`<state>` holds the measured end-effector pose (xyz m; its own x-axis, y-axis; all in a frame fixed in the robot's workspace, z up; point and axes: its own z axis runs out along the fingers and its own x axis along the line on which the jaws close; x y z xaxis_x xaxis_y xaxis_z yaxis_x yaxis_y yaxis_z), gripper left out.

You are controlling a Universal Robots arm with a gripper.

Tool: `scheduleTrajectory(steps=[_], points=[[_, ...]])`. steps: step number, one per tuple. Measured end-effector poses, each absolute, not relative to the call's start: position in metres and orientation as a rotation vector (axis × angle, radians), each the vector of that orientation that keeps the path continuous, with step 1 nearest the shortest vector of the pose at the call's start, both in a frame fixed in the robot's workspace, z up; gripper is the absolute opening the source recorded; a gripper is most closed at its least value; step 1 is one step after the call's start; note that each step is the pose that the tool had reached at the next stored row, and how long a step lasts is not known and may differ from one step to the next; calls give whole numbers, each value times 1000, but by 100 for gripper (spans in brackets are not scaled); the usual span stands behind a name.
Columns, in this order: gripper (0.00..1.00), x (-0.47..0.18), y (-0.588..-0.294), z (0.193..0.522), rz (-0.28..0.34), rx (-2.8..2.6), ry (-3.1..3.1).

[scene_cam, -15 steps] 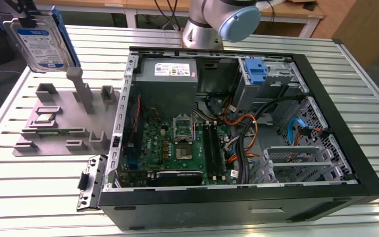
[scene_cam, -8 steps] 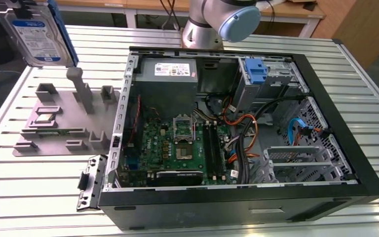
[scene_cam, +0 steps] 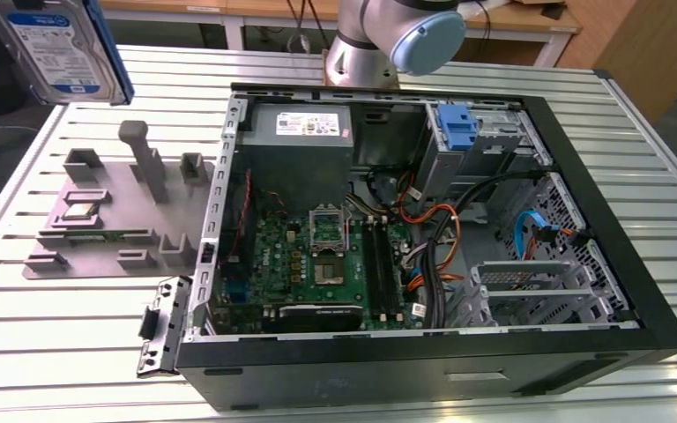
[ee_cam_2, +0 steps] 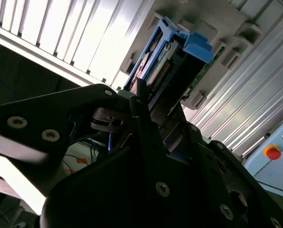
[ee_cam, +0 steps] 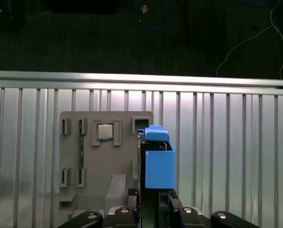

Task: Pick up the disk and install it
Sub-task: 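Pick up the disk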

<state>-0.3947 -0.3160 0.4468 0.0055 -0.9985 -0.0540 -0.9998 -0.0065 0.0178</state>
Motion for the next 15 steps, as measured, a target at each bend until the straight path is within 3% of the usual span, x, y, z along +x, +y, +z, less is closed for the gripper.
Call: scheduleTrajectory(steps=[15], points=[[35,-395,-316,464,79,-2209,2196]])
